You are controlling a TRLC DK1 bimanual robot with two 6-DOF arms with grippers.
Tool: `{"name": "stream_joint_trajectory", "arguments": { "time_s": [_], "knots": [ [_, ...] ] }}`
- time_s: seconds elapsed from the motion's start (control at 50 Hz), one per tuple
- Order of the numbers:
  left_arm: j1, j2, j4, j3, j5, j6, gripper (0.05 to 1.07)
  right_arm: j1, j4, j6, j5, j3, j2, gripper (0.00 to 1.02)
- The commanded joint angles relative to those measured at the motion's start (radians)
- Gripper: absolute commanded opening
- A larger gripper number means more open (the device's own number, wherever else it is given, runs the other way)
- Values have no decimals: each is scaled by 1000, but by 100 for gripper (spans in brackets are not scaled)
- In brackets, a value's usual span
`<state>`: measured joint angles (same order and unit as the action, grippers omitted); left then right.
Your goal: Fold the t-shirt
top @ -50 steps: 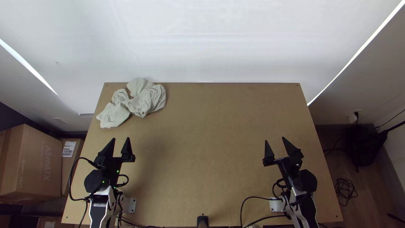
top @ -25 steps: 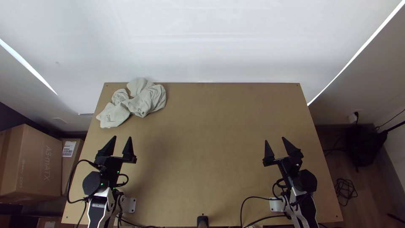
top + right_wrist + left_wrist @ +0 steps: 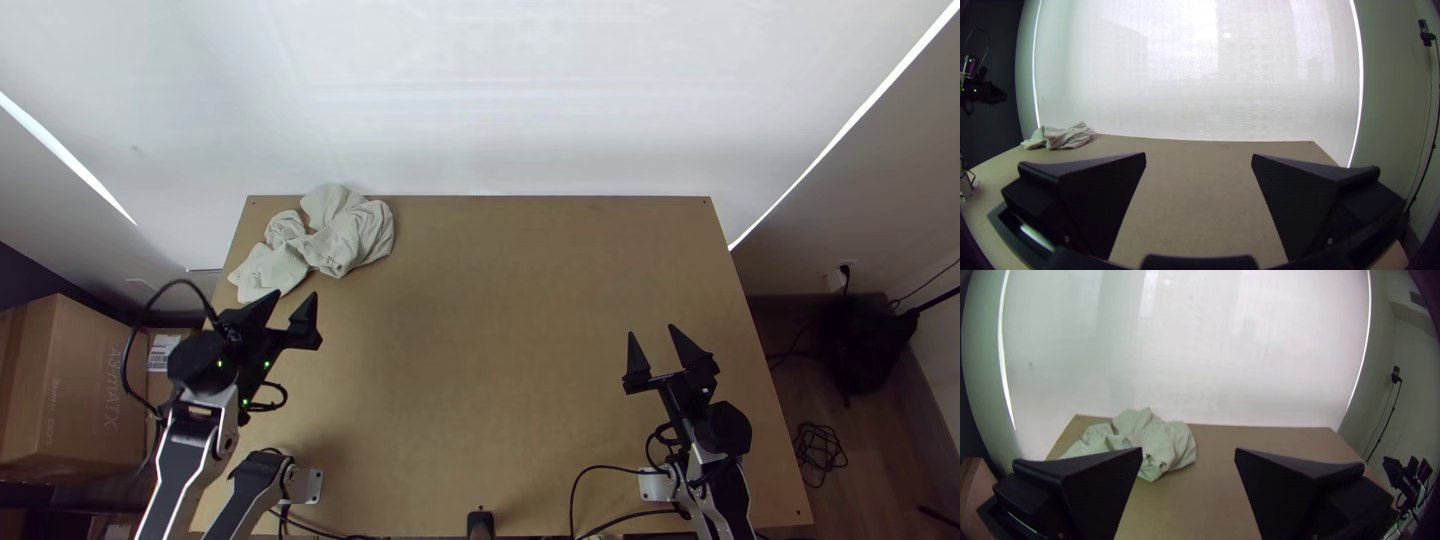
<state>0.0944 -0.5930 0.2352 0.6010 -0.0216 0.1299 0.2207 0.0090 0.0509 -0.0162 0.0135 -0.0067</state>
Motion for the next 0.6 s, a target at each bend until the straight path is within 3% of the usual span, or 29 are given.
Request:
{"name": "stream_joint_trajectory", "arguments": {
  "time_s": [0.0,0.1,0.4,0.58],
  "knots": [
    [7,-122,92,121,-1,-10,102,6,-17,3,-11,-6,4,98],
    [11,-255,182,195,-1,19,102,6,-17,3,-11,-6,4,98],
    [73,-654,268,421,0,112,102,6,-17,3,-11,-6,4,98],
    [87,-943,346,615,98,149,102,6,-17,3,-11,-6,4,98]
  ]
}}
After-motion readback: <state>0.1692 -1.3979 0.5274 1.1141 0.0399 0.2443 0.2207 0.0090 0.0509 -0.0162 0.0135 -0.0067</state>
